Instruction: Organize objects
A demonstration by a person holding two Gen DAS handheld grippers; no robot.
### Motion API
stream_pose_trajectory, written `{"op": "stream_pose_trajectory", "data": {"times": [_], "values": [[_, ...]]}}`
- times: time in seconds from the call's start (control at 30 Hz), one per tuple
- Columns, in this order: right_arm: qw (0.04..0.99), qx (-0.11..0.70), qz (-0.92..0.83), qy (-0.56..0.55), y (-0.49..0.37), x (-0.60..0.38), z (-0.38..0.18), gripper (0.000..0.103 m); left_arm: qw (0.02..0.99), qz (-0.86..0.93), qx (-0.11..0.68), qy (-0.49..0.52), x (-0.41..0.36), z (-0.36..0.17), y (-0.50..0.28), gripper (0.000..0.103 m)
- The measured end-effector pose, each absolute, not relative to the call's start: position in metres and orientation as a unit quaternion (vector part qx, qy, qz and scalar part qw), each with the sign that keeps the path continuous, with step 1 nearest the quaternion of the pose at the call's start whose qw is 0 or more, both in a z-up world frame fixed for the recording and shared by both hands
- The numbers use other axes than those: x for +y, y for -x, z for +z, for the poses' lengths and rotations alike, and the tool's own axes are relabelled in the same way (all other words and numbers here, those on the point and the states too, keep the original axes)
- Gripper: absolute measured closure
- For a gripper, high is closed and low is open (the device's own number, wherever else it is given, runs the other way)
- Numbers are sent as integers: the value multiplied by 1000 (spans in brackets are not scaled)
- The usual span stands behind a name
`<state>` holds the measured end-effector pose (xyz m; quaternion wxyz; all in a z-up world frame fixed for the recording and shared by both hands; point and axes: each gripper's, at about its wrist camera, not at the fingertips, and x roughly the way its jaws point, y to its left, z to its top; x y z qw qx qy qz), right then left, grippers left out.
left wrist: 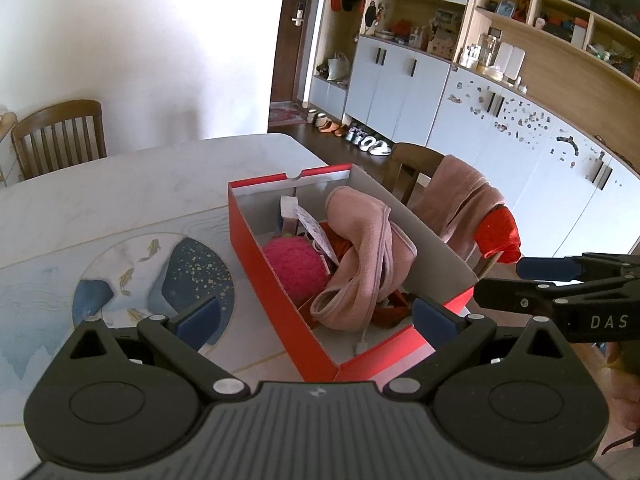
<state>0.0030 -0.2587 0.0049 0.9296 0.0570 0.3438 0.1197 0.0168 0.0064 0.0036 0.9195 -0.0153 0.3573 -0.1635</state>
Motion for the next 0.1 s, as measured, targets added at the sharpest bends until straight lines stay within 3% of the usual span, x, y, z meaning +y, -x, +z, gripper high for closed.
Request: {"op": "stream_pose_trajectory", "data": {"times": [0.1], "values": [[930,345,119,-57,-4,-259,5,24,920,-162,356,13,6,5,-16,0]]}}
